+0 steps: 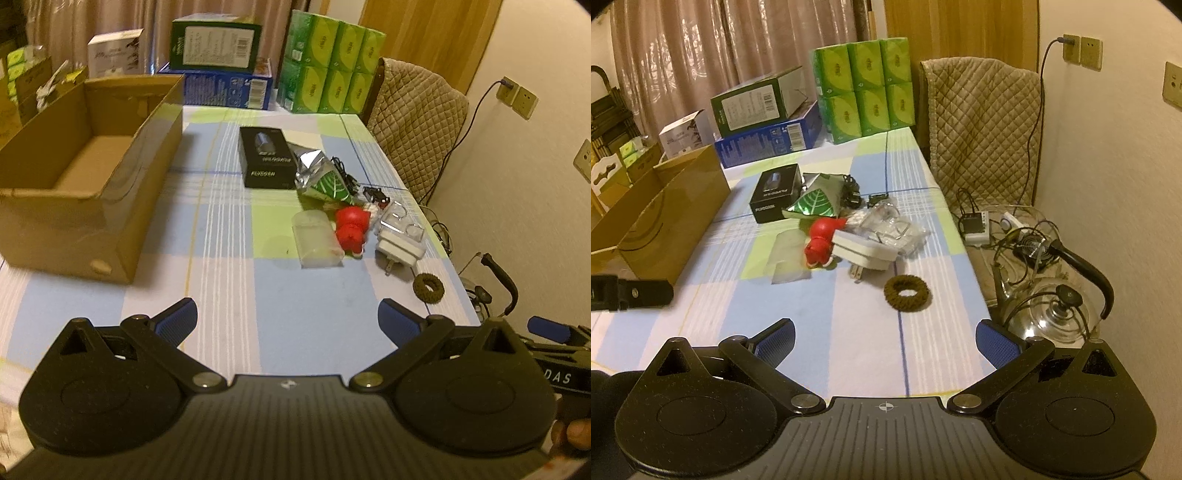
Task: Organize objects
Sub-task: 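Close the right gripper on the brown fabric ring while the left tool approaches the clear cup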
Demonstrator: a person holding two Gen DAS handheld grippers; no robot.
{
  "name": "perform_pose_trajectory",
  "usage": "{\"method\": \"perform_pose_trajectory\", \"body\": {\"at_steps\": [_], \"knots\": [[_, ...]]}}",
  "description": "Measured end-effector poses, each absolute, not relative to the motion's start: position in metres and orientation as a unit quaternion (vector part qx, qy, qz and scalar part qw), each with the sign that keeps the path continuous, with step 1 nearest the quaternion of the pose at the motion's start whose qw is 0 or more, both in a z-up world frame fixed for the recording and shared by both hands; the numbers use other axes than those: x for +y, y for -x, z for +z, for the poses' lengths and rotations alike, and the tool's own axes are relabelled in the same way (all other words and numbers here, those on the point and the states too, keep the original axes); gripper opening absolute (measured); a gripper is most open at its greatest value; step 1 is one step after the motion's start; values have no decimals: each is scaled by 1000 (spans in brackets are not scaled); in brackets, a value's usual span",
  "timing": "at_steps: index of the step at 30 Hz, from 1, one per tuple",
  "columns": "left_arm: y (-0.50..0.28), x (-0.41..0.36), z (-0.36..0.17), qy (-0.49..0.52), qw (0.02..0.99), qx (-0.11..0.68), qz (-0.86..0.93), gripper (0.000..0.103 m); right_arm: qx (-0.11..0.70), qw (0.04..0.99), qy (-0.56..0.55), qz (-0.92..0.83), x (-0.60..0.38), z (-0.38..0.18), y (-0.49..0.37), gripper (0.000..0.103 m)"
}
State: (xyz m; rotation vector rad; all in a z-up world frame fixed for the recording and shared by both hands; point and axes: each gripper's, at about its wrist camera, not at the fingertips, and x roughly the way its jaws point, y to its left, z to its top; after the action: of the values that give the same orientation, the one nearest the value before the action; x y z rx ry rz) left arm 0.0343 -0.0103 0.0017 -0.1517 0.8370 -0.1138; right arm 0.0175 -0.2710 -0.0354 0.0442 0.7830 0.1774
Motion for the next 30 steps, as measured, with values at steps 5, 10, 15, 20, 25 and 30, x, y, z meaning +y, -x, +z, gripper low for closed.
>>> {"method": "perform_pose_trajectory", "body": {"at_steps": [5, 10, 15, 20, 25, 30], "knots": [[-60, -16, 2, 58, 913, 399, -62, 102, 378, 921, -11, 96, -273, -46, -36, 101], [-94, -22, -4, 48, 911, 403, -69, 102, 370, 924, 4, 98, -276, -63, -59, 100], [-122, -29, -17, 39, 905, 415, -82, 102, 373, 922, 11, 100, -278, -85, -84, 86], [-143, -36, -35, 20, 894, 437, -96, 102, 390, 915, 17, 101, -277, -108, -107, 72], [-158, -41, -49, 8, 890, 444, -100, 102, 398, 911, 26, 102, -272, -125, -121, 65], [-165, -46, -57, -4, 887, 449, -110, 102, 395, 913, 33, 97, -271, -131, -126, 43]]}}
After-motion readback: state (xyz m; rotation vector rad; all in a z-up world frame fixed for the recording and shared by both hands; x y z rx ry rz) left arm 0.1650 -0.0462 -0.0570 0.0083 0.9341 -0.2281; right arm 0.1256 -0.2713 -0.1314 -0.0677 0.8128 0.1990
